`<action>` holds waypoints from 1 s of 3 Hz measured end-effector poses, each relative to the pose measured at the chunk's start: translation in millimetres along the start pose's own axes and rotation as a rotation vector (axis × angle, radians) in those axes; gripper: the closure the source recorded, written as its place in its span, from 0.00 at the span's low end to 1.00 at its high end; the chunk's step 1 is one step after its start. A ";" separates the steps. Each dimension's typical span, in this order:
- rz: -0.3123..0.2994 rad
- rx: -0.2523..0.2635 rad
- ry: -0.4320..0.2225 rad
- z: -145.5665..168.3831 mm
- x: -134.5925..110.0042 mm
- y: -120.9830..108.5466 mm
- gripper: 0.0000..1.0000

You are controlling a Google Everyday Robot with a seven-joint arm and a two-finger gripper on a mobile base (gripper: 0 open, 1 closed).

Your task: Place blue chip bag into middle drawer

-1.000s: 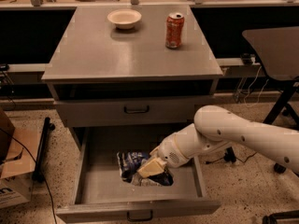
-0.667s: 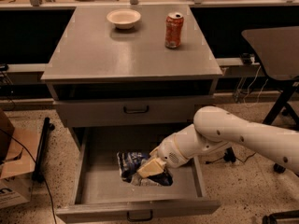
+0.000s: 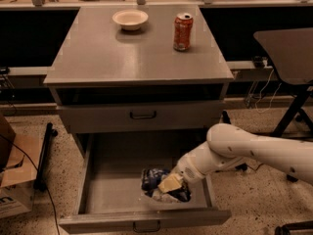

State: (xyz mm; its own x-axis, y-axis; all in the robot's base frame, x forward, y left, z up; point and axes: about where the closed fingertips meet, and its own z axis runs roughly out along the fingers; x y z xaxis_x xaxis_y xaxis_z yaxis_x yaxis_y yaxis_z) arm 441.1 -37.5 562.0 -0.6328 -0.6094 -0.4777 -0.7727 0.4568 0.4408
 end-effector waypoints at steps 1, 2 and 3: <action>0.075 0.038 0.004 -1.4 28.5 -33.2 1.00; 0.152 0.058 -0.058 -7.6 53.7 -74.6 0.81; 0.158 0.054 -0.063 -5.3 55.1 -78.3 0.58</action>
Offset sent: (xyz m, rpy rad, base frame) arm 0.0493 -0.1271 -0.0854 0.0518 0.0404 -0.2973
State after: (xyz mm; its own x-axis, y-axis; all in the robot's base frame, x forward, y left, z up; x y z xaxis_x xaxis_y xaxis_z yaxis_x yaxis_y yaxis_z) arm 467.1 -110.3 505.1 -0.7470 -0.4865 -0.4531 -0.6640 0.5789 0.4732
